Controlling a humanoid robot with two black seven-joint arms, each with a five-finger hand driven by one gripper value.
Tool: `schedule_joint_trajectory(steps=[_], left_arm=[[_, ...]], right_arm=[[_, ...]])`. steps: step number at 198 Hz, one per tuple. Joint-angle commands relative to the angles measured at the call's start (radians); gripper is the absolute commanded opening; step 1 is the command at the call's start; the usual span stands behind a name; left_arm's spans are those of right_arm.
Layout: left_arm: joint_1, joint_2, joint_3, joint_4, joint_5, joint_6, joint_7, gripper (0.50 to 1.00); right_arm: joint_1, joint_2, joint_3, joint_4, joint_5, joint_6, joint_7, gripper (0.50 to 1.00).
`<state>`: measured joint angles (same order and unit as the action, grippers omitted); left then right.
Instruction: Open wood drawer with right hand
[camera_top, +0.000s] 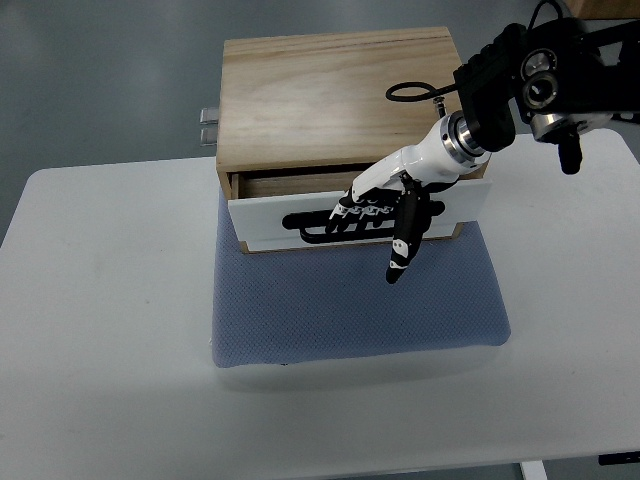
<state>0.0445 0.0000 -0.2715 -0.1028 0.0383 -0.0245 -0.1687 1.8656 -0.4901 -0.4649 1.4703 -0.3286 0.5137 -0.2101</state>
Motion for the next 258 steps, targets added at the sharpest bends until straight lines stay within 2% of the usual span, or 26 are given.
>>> schedule_joint_trajectory(steps=[1, 75, 153, 217, 258], left_arm=[[0.0, 0.0, 0.0, 0.0, 0.0, 0.0, 0.0, 1.0], [0.0, 0.0, 0.0, 0.0, 0.0, 0.0, 0.0, 1.0], [0.0, 0.0, 0.0, 0.0, 0.0, 0.0, 0.0, 1.0], [0.0, 0.0, 0.0, 0.0, 0.0, 0.0, 0.0, 1.0], [0.0, 0.0, 0.0, 0.0, 0.0, 0.0, 0.0, 1.0]], right_arm=[[0.004, -0.004, 0.0, 0.01, 0.0, 0.017, 0.0, 0.944], [0.041, -0.005, 0.002, 0.041, 0.04, 0.097, 0.002, 0.944], [0.061, -0.024, 0.003, 0.097, 0.072, 0.097, 0.005, 0.944], [0.083, -0.05, 0.051, 0.099, 0.075, 0.097, 0.005, 0.944], [0.118, -0.079, 0.172, 0.091, 0.075, 0.097, 0.006, 0.944]])
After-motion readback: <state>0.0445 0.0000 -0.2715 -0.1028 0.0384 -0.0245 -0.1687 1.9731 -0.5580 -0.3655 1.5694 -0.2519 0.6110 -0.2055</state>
